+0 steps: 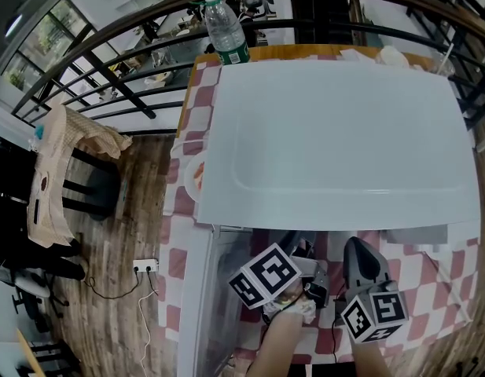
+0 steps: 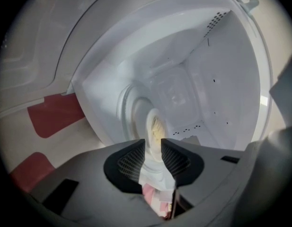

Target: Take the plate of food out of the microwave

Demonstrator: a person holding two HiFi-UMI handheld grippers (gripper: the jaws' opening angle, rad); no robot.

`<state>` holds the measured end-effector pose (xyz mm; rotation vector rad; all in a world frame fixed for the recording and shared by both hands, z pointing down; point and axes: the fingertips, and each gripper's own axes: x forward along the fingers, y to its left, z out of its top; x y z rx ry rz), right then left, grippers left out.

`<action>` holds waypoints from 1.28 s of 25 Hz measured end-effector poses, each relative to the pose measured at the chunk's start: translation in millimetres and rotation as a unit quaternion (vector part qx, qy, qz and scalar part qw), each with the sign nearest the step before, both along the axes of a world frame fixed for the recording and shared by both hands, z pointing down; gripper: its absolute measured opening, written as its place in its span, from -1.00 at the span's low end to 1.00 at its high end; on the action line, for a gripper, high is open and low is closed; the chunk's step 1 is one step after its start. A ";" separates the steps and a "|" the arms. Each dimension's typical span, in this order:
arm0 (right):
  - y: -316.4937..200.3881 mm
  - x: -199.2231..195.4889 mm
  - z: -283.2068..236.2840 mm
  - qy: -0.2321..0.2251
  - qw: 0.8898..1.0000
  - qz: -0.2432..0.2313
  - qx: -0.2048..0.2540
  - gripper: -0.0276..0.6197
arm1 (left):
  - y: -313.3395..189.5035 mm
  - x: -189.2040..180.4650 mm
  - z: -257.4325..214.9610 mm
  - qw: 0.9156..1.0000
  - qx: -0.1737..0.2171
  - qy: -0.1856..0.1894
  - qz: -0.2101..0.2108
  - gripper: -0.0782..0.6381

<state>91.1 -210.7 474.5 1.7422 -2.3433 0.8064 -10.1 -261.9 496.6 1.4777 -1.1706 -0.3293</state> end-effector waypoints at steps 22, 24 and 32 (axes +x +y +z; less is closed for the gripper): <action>-3.2 3.6 2.2 -0.008 1.000 0.007 0.001 -0.93 | -8.9 -4.4 7.5 0.999 -0.038 -0.013 0.007 -0.69; -3.2 3.6 0.6 -0.006 1.000 0.006 0.000 -0.93 | -8.0 -3.7 6.8 0.999 -0.035 -0.010 0.006 -0.68; -3.1 3.3 -4.1 -0.041 0.999 0.010 -0.008 -0.93 | 13.7 -3.8 5.5 0.999 -0.032 -0.005 0.004 -0.70</action>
